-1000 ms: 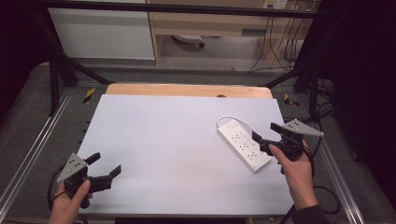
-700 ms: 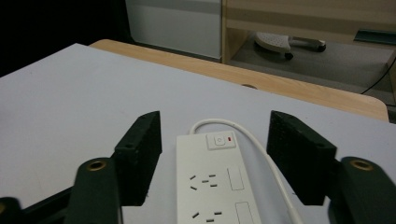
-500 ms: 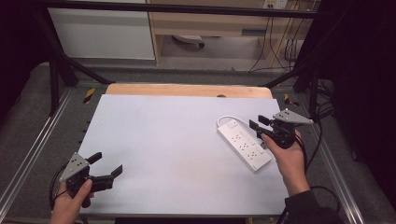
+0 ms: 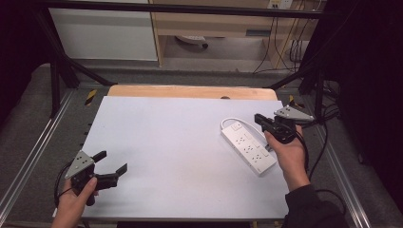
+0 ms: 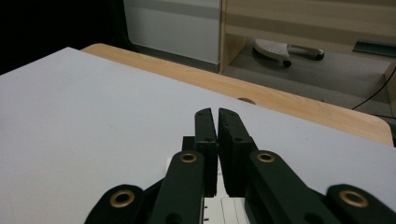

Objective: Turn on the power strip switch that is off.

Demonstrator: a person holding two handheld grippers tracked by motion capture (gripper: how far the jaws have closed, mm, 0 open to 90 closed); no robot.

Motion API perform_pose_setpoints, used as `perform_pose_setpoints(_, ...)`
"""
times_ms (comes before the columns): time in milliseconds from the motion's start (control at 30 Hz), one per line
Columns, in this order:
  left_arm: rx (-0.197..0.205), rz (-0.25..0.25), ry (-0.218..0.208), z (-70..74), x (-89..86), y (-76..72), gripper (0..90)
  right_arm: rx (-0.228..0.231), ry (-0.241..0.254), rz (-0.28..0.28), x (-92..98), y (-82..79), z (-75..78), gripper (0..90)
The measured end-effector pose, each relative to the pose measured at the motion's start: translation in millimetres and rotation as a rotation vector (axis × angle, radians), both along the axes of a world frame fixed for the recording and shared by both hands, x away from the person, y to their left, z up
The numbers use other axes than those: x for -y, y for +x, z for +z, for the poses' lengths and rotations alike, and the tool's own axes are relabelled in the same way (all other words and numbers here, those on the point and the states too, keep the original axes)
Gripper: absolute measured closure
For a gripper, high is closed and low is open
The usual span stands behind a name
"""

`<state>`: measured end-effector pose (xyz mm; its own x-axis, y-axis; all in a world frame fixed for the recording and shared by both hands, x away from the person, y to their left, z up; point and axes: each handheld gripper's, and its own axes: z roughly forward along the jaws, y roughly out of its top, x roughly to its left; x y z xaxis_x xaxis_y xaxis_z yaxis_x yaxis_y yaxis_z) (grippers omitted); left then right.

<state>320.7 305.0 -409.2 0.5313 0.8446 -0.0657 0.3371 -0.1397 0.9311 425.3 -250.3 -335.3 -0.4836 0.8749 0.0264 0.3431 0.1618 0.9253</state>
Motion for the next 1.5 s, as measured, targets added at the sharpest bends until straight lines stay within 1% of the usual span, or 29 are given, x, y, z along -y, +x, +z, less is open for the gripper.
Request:
perform_pose_setpoints(133,0.003,-0.01,0.01,-0.2,1.2,3.9,5.3,-0.019,-0.015,-0.006,-0.7,8.1,-4.5,90.0)
perform_pose_setpoints(167,0.002,-0.013,0.009,-0.6,1.7,4.3,5.3,-0.028,-0.019,-0.017,-1.6,12.8,-7.7,90.0)
perform_pose_setpoints(200,0.0,-0.015,0.01,-0.9,1.8,4.5,5.3,-0.028,-0.019,-0.017,-1.6,12.8,-7.7,90.0)
perform_pose_setpoints(433,0.003,-0.025,0.01,-0.6,2.8,4.6,5.4,-0.049,-0.037,-0.047,-4.6,28.4,-17.2,90.0)
perform_pose_setpoints(467,0.008,-0.024,0.006,-0.4,2.8,3.8,5.3,-0.052,-0.041,-0.048,-5.2,30.4,-18.3,90.0)
perform_pose_setpoints(500,0.01,-0.023,0.01,-0.2,2.0,3.1,5.2,-0.054,-0.043,-0.05,-5.8,32.4,-19.5,90.0)
perform_pose_setpoints(633,0.005,-0.018,0.012,-1.3,0.2,2.6,5.1,-0.067,-0.048,-0.056,-8.0,40.6,-25.1,90.0)
perform_pose_setpoints(700,0.006,-0.013,0.007,-1.0,-0.3,2.5,5.3,-0.083,-0.053,-0.059,-10.4,46.6,-29.9,90.0)
perform_pose_setpoints(733,0.007,-0.013,0.007,-0.9,-0.5,2.3,5.3,-0.083,-0.053,-0.059,-10.4,46.6,-29.9,90.0)
perform_pose_setpoints(800,0.006,-0.017,0.011,-1.1,-0.6,1.6,5.3,-0.097,-0.045,-0.06,-12.3,49.7,-32.7,90.0)
perform_pose_setpoints(1000,0.004,-0.02,0.016,-1.8,-0.5,2.1,5.3,-0.124,-0.056,-0.057,-18.1,57.2,-39.3,90.0)
perform_pose_setpoints(1200,0.005,-0.022,0.014,-1.8,0.2,1.5,5.2,-0.15,-0.057,-0.074,-18.8,63.8,-47.4,90.0)
perform_pose_setpoints(1367,0.003,-0.027,0.02,-2.1,0.5,1.2,5.3,-0.168,-0.073,-0.078,-19.4,65.5,-50.8,90.0)
perform_pose_setpoints(1400,0.003,-0.029,0.022,-2.2,1.0,1.2,5.3,-0.168,-0.085,-0.08,-19.4,65.7,-51.6,90.0)
perform_pose_setpoints(1500,0.003,-0.032,0.02,-2.3,1.8,0.9,5.3,-0.183,-0.097,-0.087,-20.3,66.0,-54.6,90.0)
